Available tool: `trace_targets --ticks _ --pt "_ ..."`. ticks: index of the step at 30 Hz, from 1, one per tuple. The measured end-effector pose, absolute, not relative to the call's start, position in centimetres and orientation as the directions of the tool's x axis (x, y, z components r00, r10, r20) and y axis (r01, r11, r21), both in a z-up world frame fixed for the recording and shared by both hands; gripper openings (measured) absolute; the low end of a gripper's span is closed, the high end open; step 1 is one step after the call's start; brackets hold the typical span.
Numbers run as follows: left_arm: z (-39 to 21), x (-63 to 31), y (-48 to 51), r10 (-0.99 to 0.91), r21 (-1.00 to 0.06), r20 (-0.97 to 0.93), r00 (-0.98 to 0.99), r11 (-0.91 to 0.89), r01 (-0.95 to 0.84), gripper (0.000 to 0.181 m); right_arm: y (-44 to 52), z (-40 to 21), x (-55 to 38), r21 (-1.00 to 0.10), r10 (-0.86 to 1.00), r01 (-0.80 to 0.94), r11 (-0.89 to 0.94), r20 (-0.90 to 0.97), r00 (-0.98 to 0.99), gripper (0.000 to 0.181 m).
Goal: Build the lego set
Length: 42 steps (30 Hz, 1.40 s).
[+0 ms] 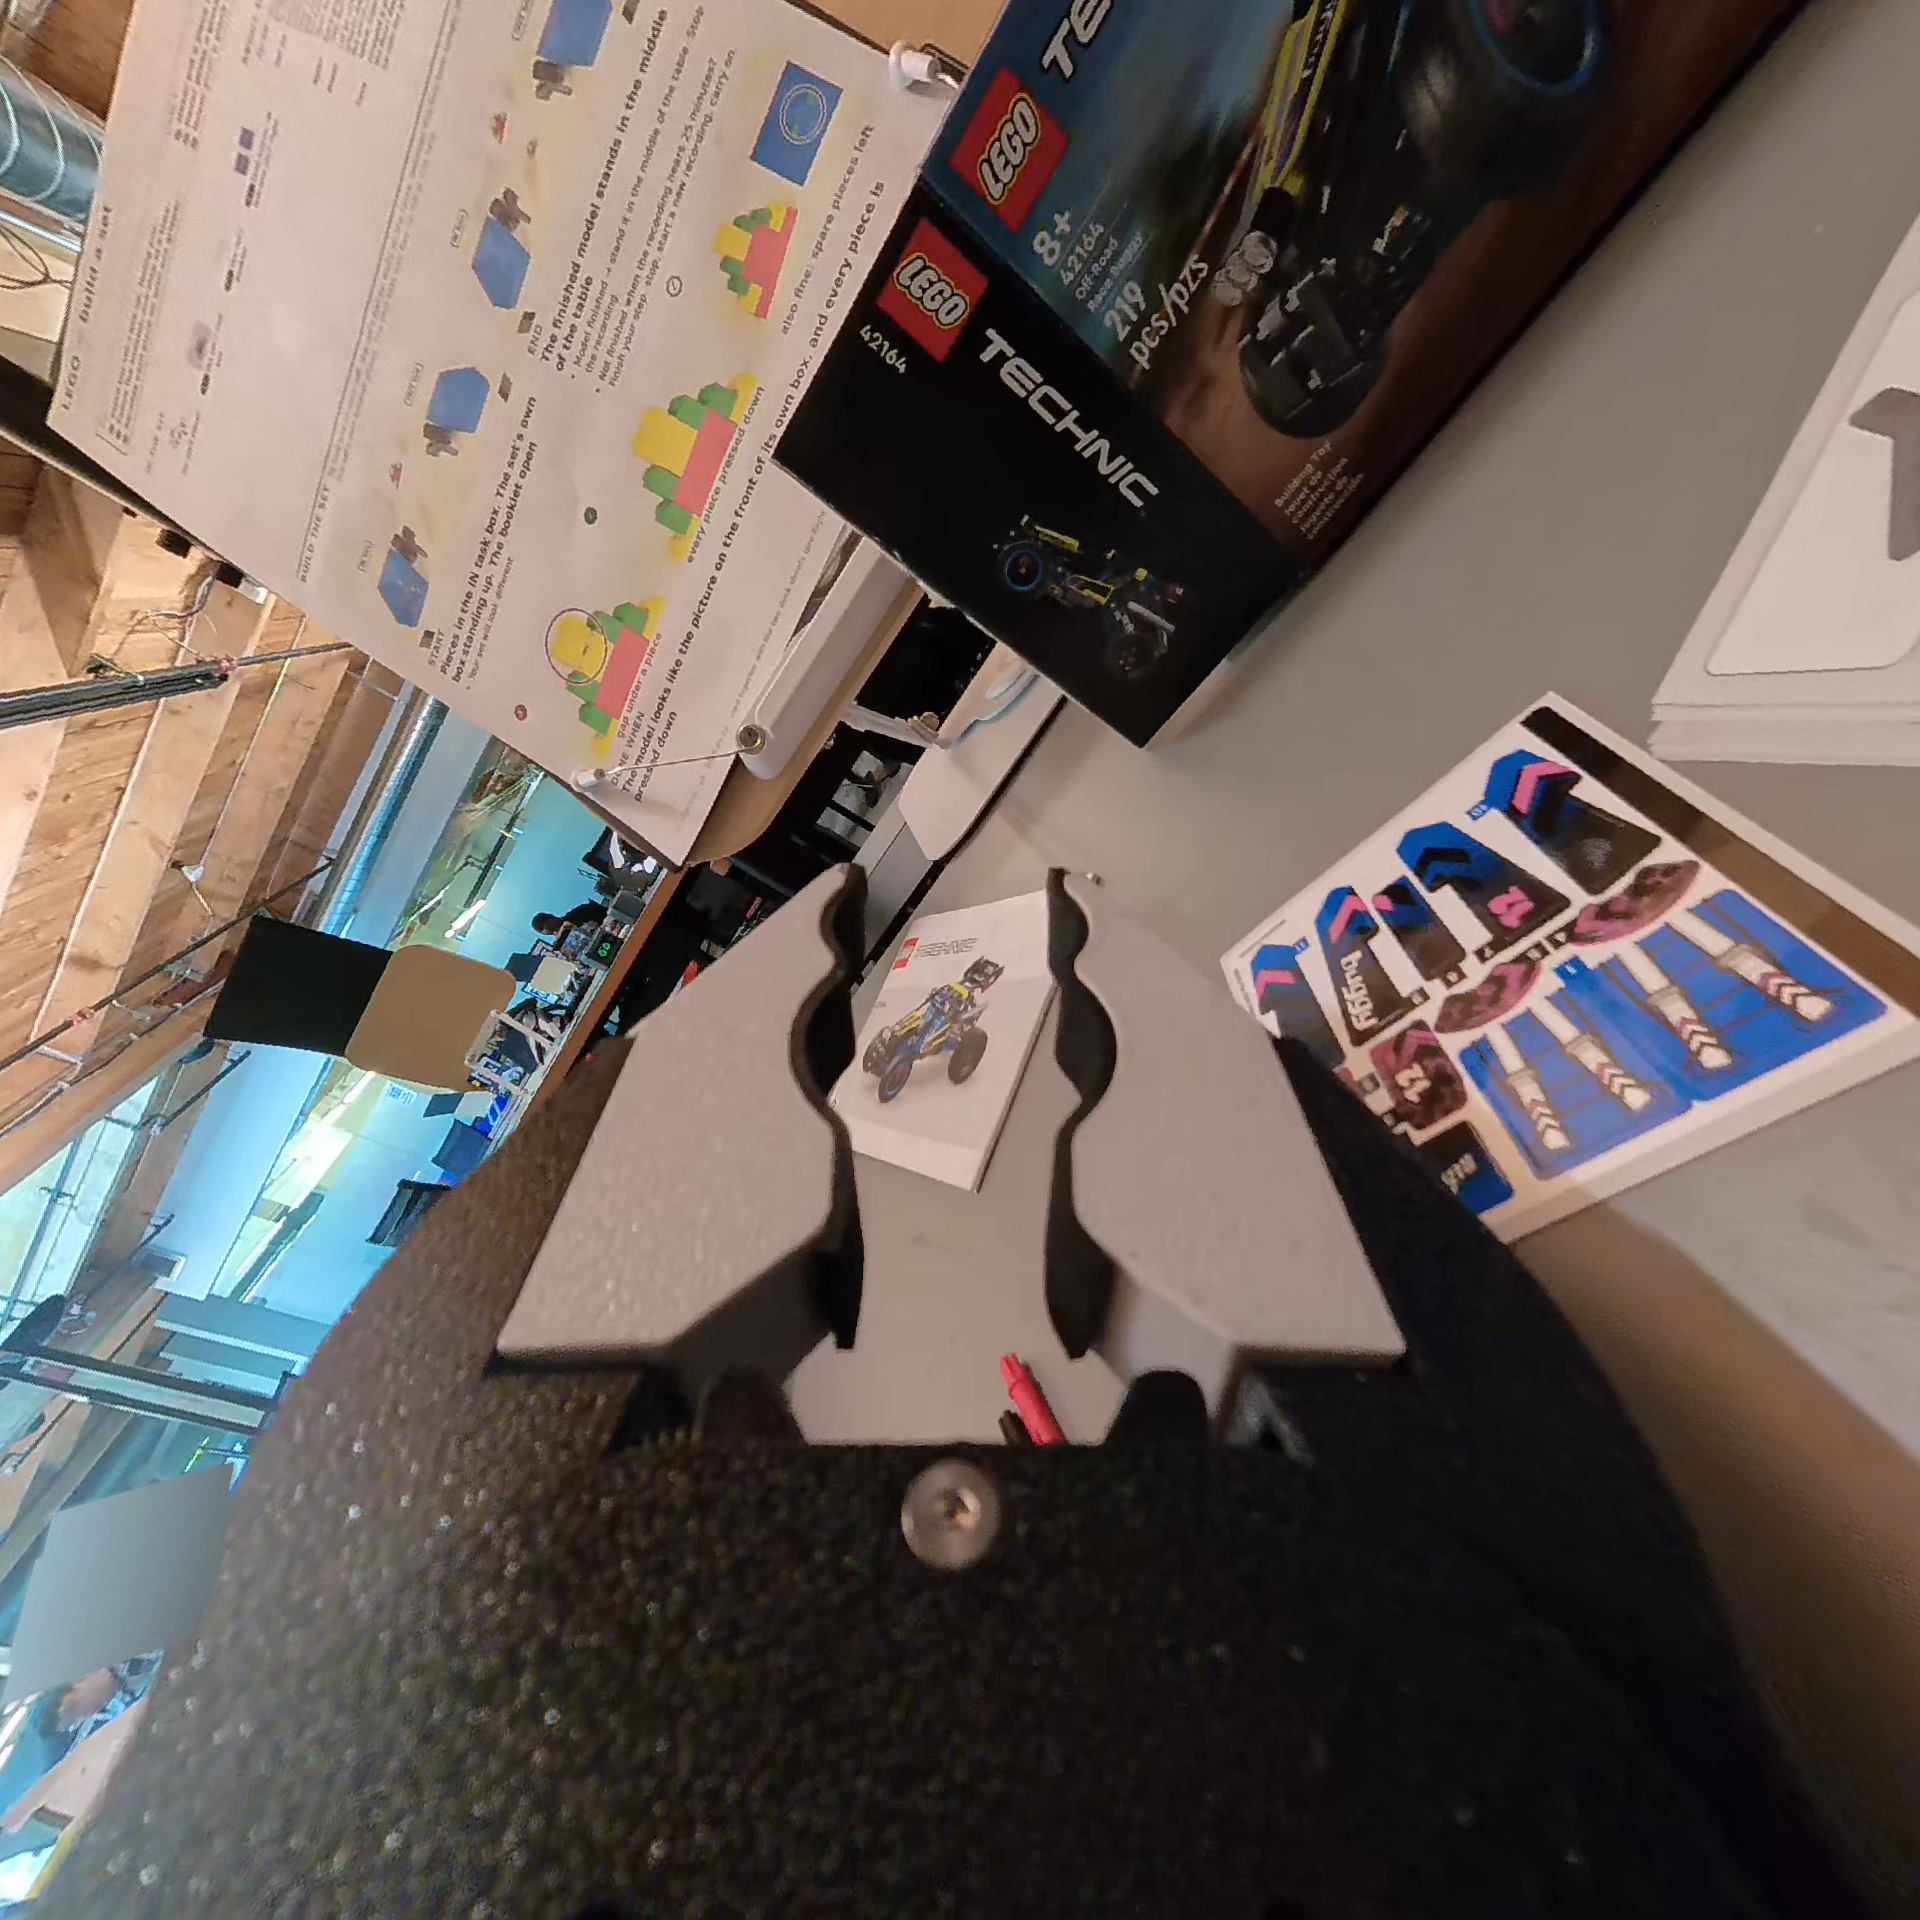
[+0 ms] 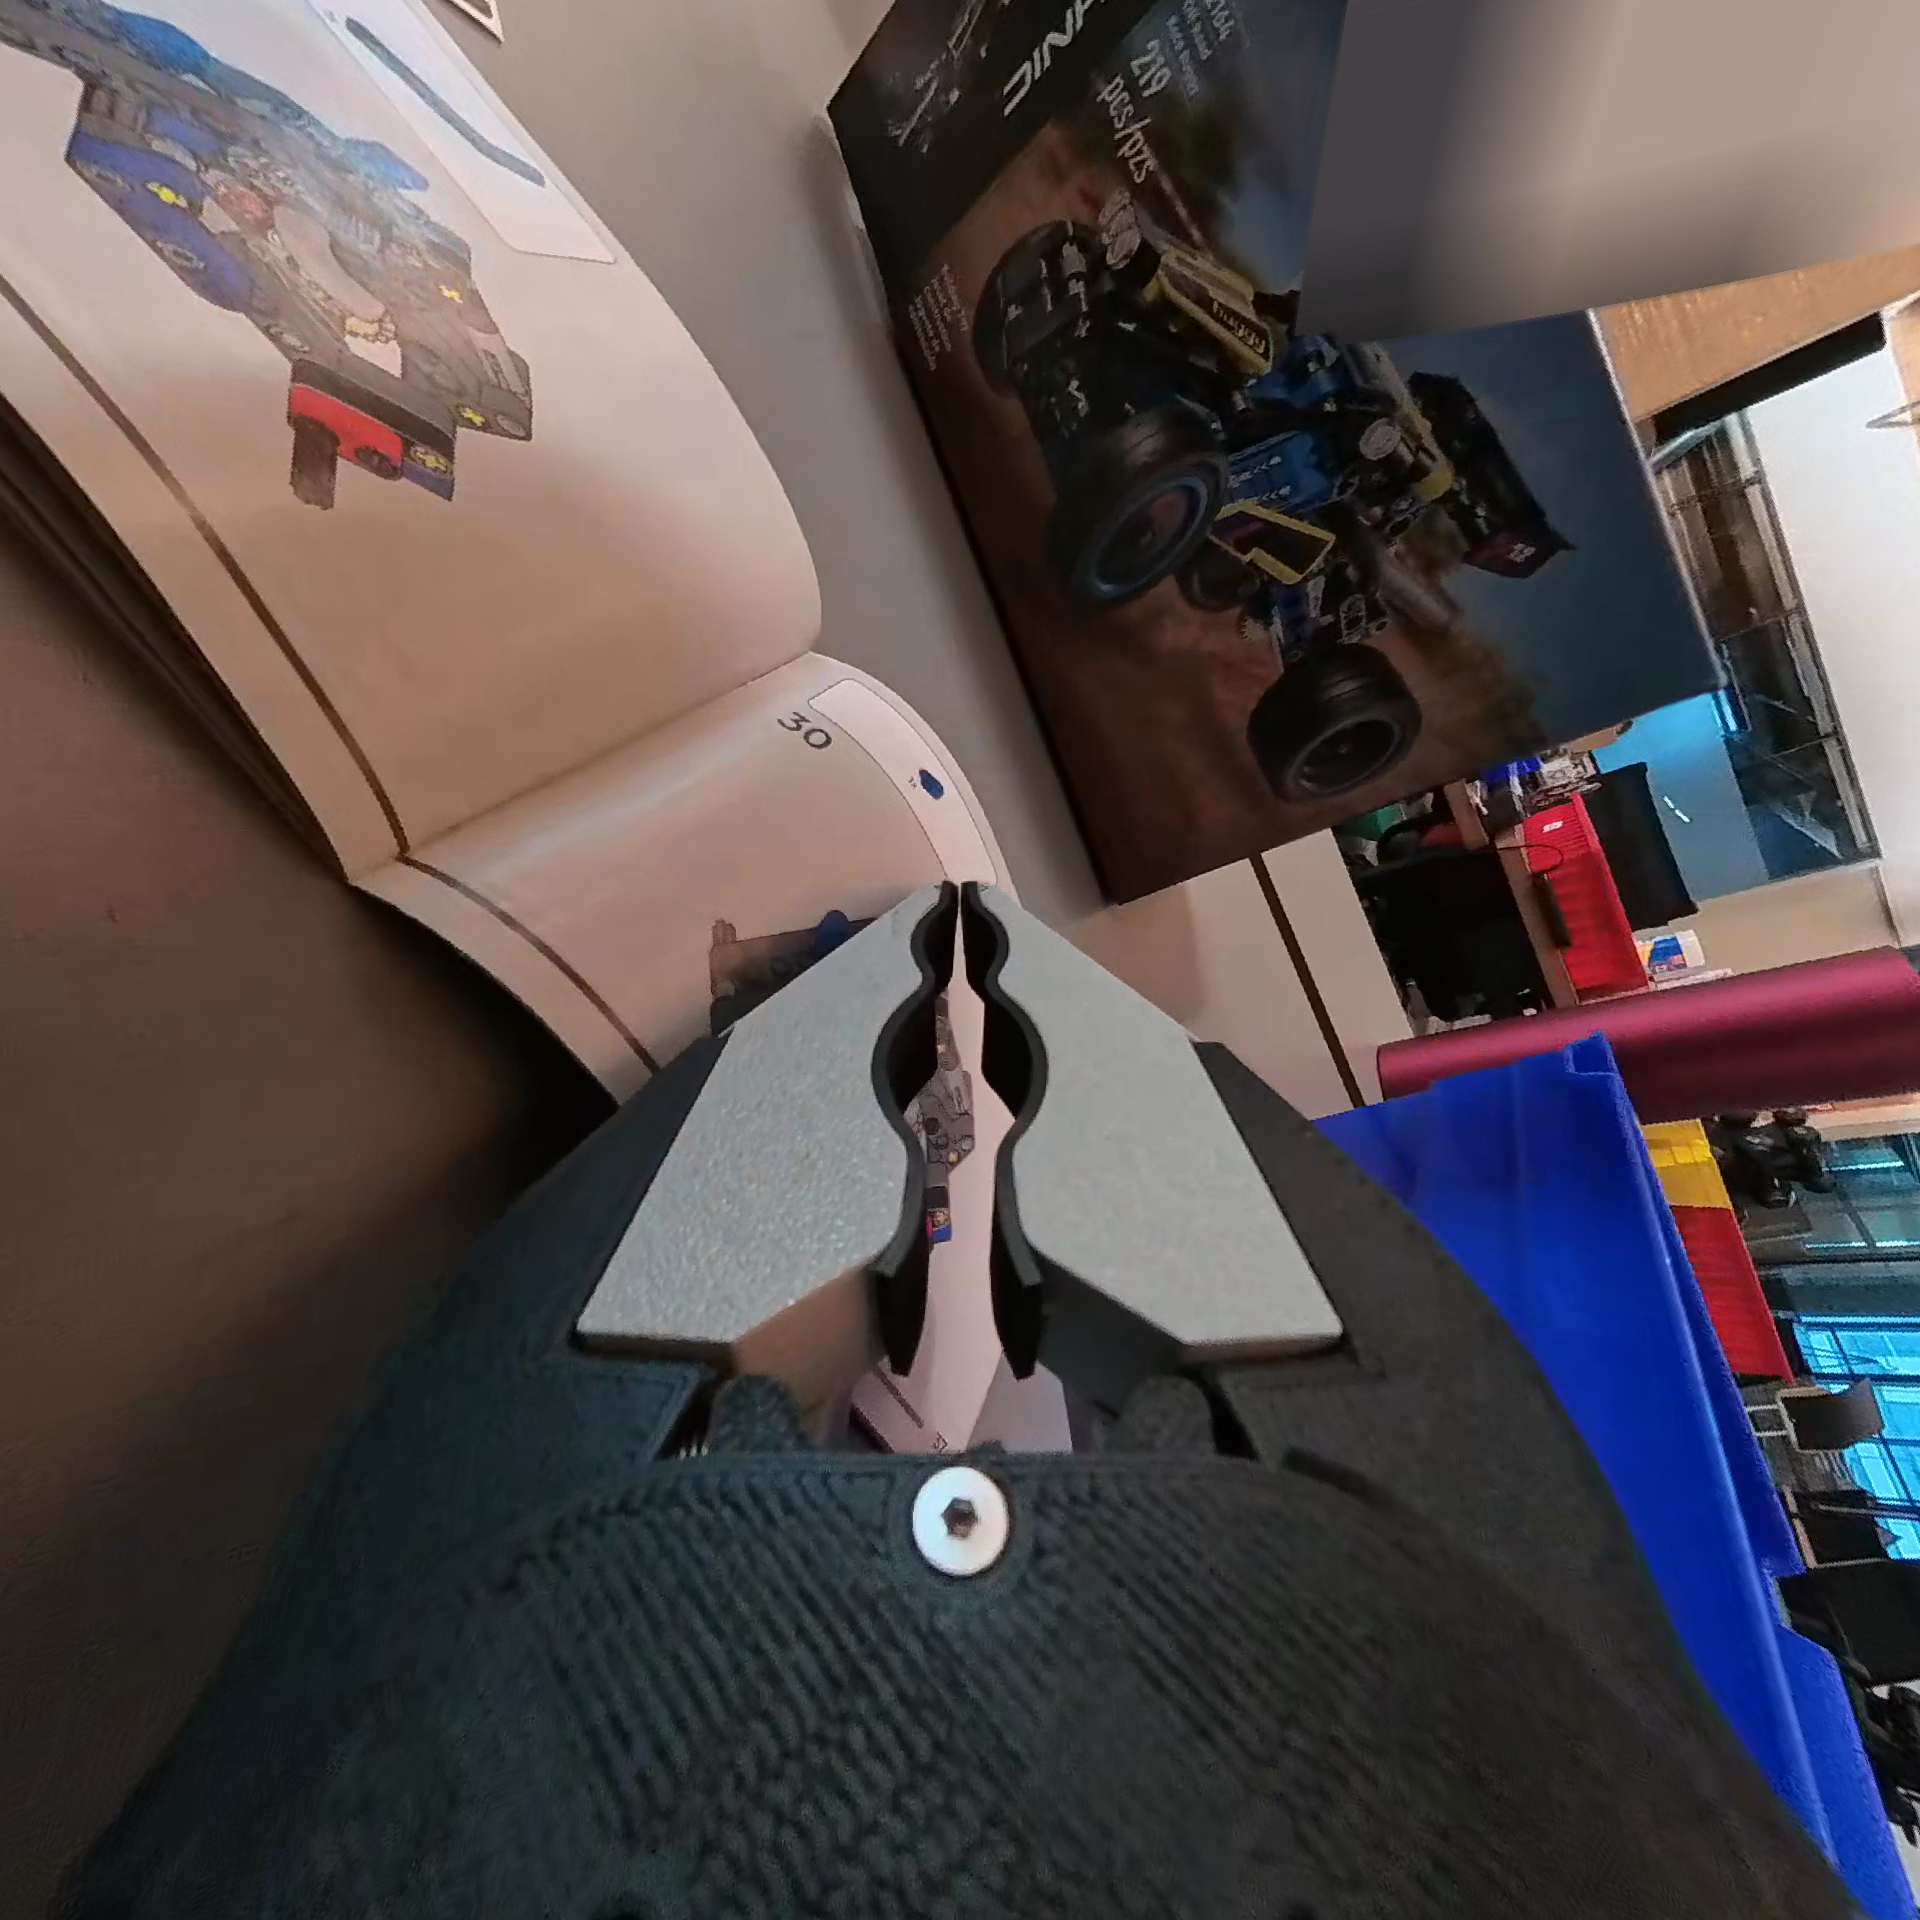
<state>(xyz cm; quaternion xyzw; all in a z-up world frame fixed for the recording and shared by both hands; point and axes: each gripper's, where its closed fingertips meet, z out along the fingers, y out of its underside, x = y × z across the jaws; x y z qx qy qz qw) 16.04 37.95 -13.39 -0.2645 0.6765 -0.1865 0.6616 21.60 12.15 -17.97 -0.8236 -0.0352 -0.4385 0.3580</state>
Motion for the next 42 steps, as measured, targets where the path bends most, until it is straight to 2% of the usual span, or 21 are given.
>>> trace_targets --ticks 42 --pt "-14.13 16.20 37.64 -0.602 -0.595 -0.798 -0.028 0.795 -0.116 0.027 12.16 -18.76 21.66 -0.534 -0.225 0.363 -0.763 0.747 0.626 0.000"
